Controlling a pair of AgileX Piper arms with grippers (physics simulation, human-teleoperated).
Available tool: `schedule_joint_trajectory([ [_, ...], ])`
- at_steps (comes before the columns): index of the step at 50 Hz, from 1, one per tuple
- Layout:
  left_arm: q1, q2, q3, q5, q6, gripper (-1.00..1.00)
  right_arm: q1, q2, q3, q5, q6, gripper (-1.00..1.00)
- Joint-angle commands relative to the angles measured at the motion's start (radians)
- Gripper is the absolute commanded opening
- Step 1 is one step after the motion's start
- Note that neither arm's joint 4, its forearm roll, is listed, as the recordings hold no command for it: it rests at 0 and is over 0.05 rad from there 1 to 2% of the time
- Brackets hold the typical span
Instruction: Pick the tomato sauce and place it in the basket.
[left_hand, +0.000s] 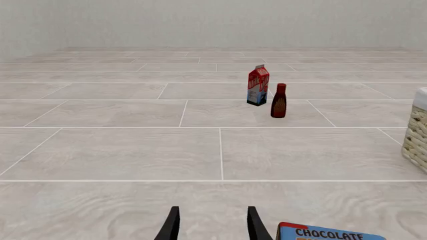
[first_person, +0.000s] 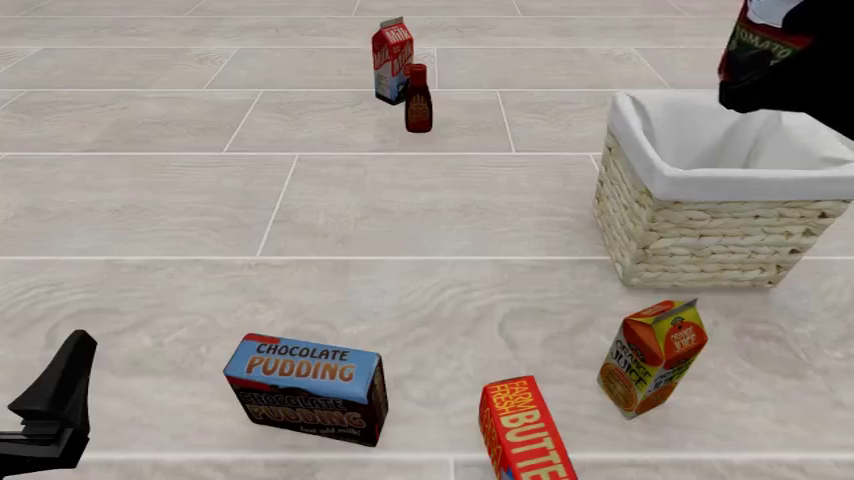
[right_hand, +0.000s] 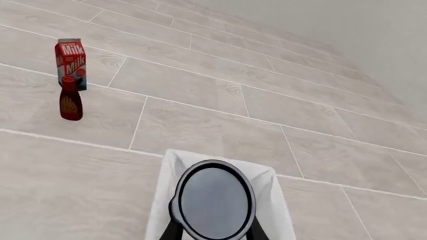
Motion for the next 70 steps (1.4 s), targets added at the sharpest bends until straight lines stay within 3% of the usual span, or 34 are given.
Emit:
schedule_joint_trajectory([
  [1,0.000,0.000,0.000,0.000,0.000,1.00,-0.038,0.029,-0.011,-0.015,0.041,-1.00],
  [21,0.000,0.000,0.000,0.000,0.000,1.00,-0.069,0.098,-0.018,-0.048,0.067,-1.00],
  [70,0.000,0.000,0.000,0.000,0.000,1.00,-0.073,0.234,-0.038,-0.084,0.068,-1.00],
])
